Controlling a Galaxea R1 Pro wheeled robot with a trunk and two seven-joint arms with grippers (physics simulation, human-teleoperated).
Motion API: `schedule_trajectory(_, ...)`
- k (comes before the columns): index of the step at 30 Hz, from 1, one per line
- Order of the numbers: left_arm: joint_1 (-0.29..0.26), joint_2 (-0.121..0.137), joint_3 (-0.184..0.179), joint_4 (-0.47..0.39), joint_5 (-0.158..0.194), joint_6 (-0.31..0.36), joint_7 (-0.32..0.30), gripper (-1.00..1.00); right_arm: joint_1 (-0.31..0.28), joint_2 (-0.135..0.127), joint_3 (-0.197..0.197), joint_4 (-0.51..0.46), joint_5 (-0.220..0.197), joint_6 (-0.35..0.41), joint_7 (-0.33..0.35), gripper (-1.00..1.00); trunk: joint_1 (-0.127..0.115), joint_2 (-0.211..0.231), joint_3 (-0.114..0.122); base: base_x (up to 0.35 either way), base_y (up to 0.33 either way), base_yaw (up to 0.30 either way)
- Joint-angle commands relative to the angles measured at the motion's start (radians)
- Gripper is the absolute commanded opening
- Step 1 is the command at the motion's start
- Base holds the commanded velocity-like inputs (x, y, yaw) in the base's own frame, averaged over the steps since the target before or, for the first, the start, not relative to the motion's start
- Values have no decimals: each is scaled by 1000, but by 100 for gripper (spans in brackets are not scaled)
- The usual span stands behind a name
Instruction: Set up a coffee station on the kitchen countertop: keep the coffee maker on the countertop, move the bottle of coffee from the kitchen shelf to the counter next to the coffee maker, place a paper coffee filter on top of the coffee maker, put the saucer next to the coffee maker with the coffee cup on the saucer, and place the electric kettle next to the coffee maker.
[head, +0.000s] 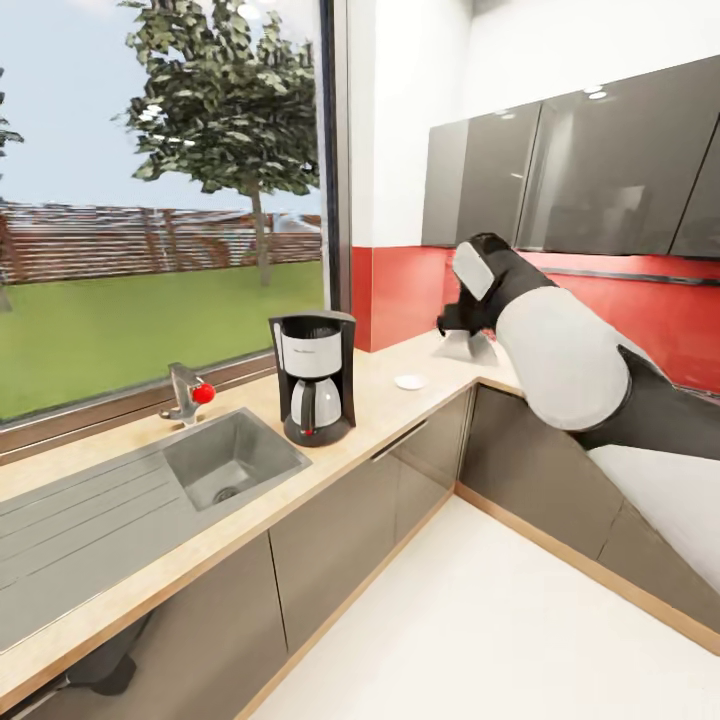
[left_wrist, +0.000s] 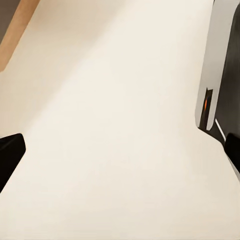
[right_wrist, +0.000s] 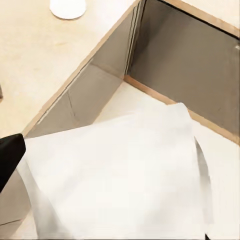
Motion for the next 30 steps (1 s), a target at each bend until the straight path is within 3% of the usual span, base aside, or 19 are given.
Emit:
schedule_trajectory(1, 0, 0, 5, -2, -8, 6, 2, 100, -17, 1, -57, 15, 3, 4, -82, -100, 1, 0, -1, 0, 0, 0)
schedule_trajectory(2, 1, 0, 5, -2, -8, 6, 2, 100, -27, 1, -110, 25, 1, 4, -156, -100, 1, 0, -1, 0, 0, 0)
schedule_trajectory(3, 2, 0, 5, -2, -8, 6, 2, 100, -36, 1, -203, 33, 0, 4, -239, -100, 1, 0, -1, 0, 0, 0)
schedule_trajectory(5, 4, 1, 5, -1, -9, 6, 2, 100, -42, 1, -319, 39, 1, 4, -300, -100, 1, 0, -1, 0, 0, 0)
schedule_trajectory(9, 8, 1, 5, -1, -9, 6, 3, 100, -45, 1, -405, 55, 4, 4, -364, -100, 1, 0, -1, 0, 0, 0)
schedule_trajectory(17, 11, 1, 4, 35, -10, 43, 2, 100, -46, 1, -422, 115, 5, 4, -391, -100, 1, 0, -2, 0, 0, 15)
schedule_trajectory(30, 11, 1, 2, 42, -12, 75, 3, 100, -46, 1, -421, 181, 7, 4, -393, -100, 1, 0, -16, 0, 0, 149)
